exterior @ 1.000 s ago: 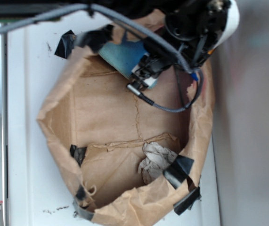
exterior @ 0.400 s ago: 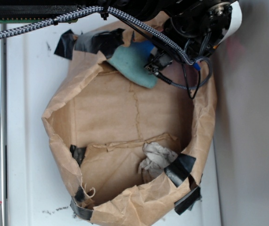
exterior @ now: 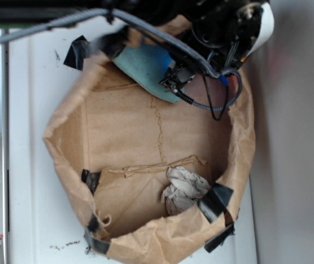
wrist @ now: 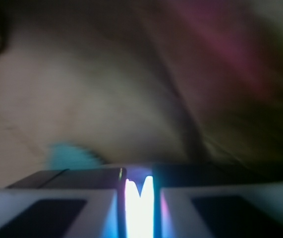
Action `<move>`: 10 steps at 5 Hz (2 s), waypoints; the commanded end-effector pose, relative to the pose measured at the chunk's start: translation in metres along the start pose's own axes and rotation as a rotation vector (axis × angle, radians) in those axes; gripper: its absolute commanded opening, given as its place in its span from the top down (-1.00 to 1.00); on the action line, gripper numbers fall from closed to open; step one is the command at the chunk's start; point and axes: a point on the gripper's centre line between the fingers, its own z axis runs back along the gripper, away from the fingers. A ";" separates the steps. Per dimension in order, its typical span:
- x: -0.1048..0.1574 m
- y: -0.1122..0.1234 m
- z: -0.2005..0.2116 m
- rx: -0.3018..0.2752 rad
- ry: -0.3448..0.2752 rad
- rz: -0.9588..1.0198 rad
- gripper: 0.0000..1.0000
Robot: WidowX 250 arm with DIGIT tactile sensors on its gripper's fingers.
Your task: Grab the blue cloth.
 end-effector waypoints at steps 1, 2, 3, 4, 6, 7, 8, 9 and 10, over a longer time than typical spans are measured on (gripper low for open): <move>-0.032 -0.021 0.067 0.018 -0.105 -0.005 -1.00; -0.035 -0.024 0.049 0.029 -0.088 -0.022 -1.00; -0.030 -0.025 0.025 0.032 -0.075 -0.055 -1.00; -0.021 -0.028 -0.011 -0.005 -0.024 -0.091 -1.00; -0.019 -0.028 -0.034 -0.004 0.050 -0.069 -1.00; -0.018 -0.029 -0.033 0.011 0.042 -0.051 1.00; -0.018 -0.028 -0.030 0.010 0.029 -0.041 1.00; -0.020 -0.025 -0.007 0.023 -0.020 -0.022 1.00; -0.021 -0.029 0.017 0.019 -0.099 -0.026 1.00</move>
